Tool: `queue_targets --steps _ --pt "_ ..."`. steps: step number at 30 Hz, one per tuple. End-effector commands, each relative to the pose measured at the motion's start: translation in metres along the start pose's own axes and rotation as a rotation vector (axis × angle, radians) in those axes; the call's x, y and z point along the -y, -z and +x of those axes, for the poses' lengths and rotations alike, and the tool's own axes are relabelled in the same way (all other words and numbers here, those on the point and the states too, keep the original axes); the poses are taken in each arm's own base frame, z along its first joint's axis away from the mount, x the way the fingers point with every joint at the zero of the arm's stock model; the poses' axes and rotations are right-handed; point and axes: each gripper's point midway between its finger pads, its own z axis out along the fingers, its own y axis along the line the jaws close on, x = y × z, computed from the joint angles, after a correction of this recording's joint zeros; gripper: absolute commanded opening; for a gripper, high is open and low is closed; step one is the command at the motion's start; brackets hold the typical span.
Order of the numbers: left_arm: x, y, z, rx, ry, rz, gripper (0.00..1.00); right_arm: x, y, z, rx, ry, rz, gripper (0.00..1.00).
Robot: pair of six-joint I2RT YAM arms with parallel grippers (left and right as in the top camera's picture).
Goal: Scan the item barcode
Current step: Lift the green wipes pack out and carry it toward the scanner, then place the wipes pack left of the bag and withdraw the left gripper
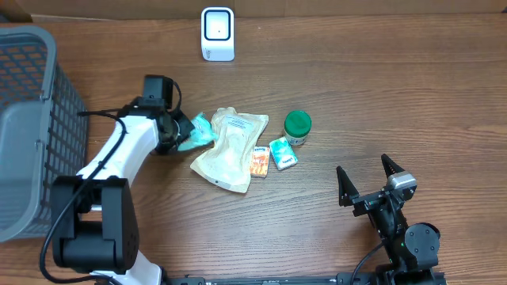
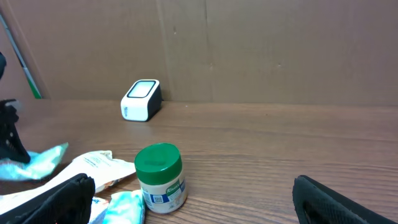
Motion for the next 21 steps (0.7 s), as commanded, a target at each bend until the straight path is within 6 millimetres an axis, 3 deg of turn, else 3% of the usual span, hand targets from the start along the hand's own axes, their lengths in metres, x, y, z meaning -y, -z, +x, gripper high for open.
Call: queue_targets --steps 1,4,5,7,10,16,21 --pt "0.002 0.021 -0.025 0.100 0.082 0.007 0.04 0.001 0.000 0.002 0.005 0.002 0.005 1.00" --pt "-0.001 0.022 -0.028 0.115 0.085 -0.006 0.10 0.001 0.000 0.002 0.005 0.002 0.005 1.00" --pt "-0.002 0.022 -0.028 0.118 0.085 -0.010 0.20 0.001 0.000 0.002 0.005 0.002 0.005 1.00" --pt "-0.002 0.022 -0.028 0.116 0.077 -0.010 0.56 0.001 0.000 0.002 0.005 0.002 0.005 1.00" --pt "0.000 0.021 -0.027 0.108 0.051 -0.003 0.79 0.001 0.000 0.002 0.005 0.002 0.005 1.00" --pt "0.015 0.030 -0.022 0.070 -0.060 0.068 0.85 0.001 0.000 0.002 0.005 0.002 0.005 1.00" --pt "0.044 0.074 -0.027 0.089 -0.285 0.181 0.85 0.001 0.000 0.001 0.005 0.002 0.005 1.00"
